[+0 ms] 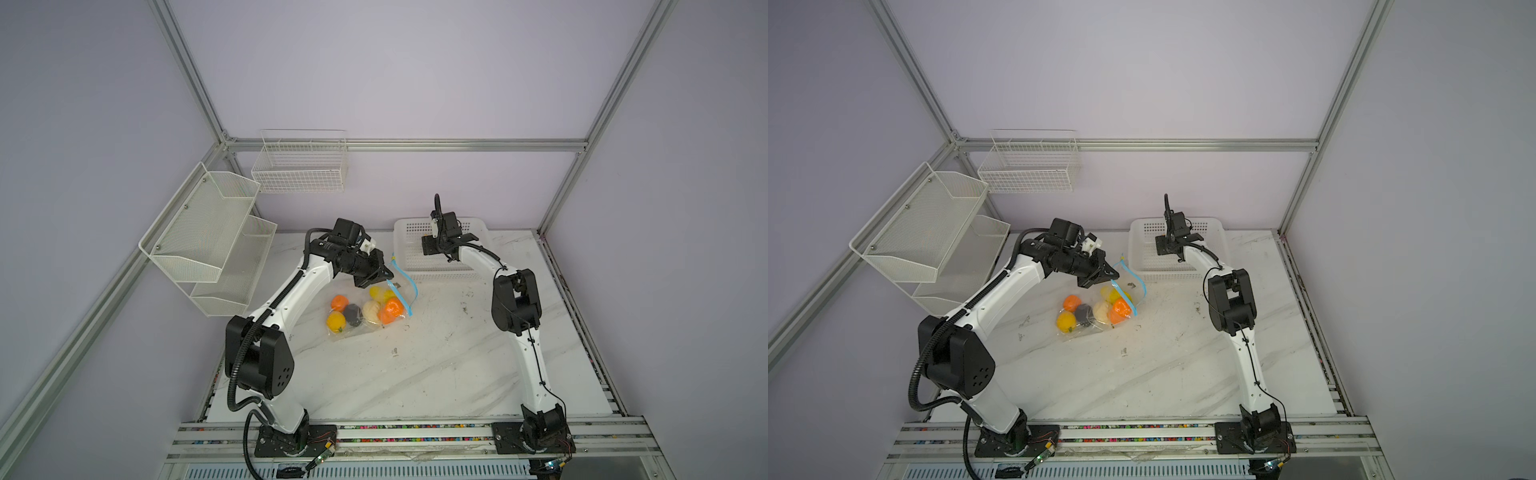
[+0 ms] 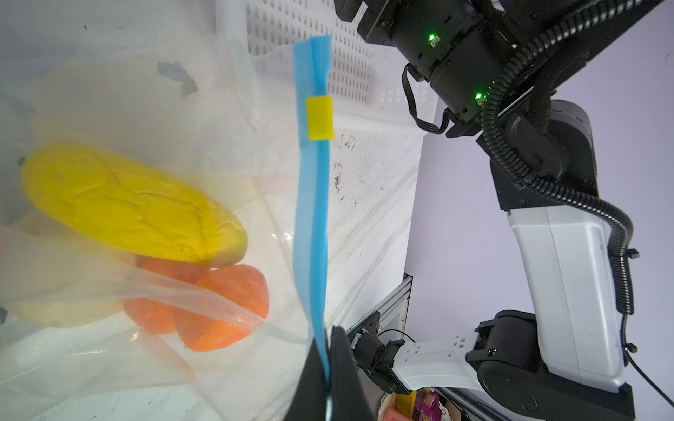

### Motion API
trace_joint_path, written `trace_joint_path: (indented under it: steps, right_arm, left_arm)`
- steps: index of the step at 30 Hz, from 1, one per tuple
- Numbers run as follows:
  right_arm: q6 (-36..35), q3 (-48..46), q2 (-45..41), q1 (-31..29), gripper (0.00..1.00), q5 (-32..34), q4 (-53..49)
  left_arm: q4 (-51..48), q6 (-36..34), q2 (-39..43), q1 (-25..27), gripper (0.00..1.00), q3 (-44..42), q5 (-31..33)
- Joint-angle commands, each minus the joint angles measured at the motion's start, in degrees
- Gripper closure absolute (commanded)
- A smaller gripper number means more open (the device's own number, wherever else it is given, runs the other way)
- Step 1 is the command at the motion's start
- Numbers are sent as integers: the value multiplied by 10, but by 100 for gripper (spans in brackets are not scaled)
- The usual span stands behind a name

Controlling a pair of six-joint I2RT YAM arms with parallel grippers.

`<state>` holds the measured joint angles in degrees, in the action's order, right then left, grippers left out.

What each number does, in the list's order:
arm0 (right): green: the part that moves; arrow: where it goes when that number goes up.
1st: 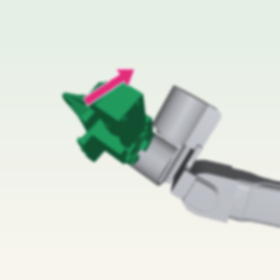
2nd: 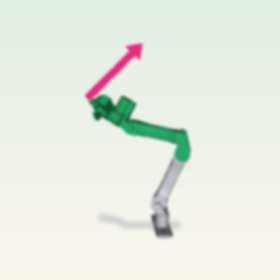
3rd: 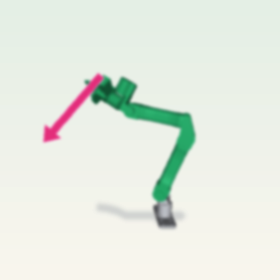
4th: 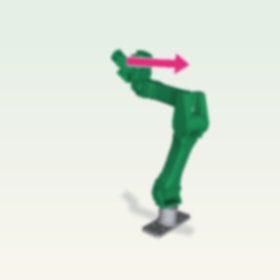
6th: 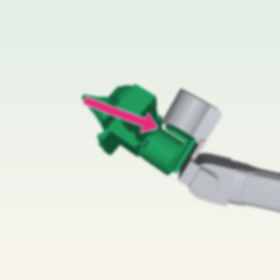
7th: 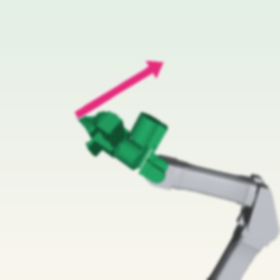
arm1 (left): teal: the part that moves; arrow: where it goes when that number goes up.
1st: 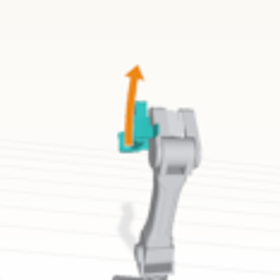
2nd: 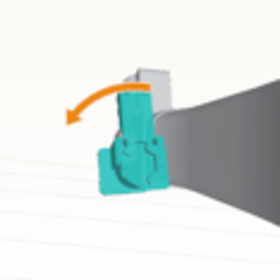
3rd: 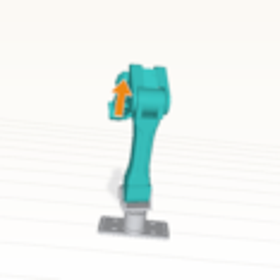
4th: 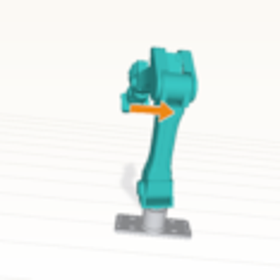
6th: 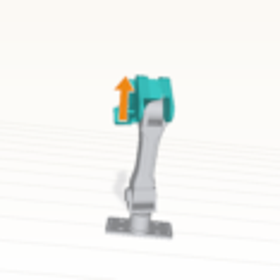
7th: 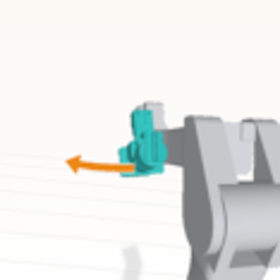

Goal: Place the food in the zip-top bag and seal the zipper
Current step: 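Raise the right gripper out of the bag and move it over the basket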

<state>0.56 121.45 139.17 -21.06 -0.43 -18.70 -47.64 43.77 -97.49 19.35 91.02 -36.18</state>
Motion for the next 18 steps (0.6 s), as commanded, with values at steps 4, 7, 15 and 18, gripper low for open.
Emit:
trace_joint_path:
  steps: [4, 7, 15, 18]
  right_arm:
    - [11, 43, 28, 8, 28, -5, 6]
    - [14, 57, 41, 10, 26, -10, 5]
    - [18, 88, 67, 14, 17, -11, 4]
    - [20, 97, 77, 17, 16, -12, 7]
  left_arm:
    - [13, -6, 2, -3, 100, -8, -7]
    - [14, -6, 1, -3, 100, -8, -8]
    - [14, -8, -1, -3, 100, -8, -9]
    - [13, -7, -1, -3, 100, -9, -9]
